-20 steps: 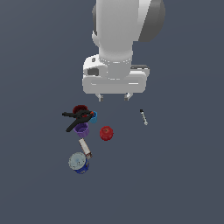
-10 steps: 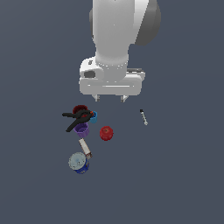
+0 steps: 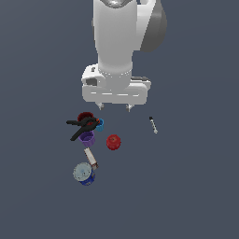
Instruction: Pick up a designated object from a clutter of objects.
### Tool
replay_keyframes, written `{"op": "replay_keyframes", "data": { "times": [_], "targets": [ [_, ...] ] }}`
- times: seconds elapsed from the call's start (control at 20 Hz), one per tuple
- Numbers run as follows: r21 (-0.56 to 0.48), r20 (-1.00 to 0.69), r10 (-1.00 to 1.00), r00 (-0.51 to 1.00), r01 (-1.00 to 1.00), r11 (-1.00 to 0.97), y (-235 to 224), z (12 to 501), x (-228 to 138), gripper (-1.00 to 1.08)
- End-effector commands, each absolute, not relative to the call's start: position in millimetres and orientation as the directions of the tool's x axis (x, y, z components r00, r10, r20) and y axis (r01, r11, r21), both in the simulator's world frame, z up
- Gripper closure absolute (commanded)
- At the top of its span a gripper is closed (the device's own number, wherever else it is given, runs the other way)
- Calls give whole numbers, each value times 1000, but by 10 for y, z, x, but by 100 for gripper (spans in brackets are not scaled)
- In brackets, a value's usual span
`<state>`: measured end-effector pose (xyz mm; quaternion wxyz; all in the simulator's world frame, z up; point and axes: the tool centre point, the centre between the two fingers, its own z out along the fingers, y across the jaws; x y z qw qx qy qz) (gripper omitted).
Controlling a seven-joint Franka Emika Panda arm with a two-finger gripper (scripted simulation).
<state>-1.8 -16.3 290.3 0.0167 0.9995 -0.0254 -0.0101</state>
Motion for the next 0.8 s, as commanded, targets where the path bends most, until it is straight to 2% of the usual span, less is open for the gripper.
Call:
{"op": "replay_keyframes", "data": {
  "times": [0.0, 0.4, 0.75],
  "targets": [
    [31, -19, -95, 995, -94, -995, -231, 2837, -23, -92],
    [17, -14, -320, 947, -320, -947, -583, 2505, -71, -92],
    [5, -11, -573, 820, -573, -820, -1013, 2117, -195, -92]
  ]
}}
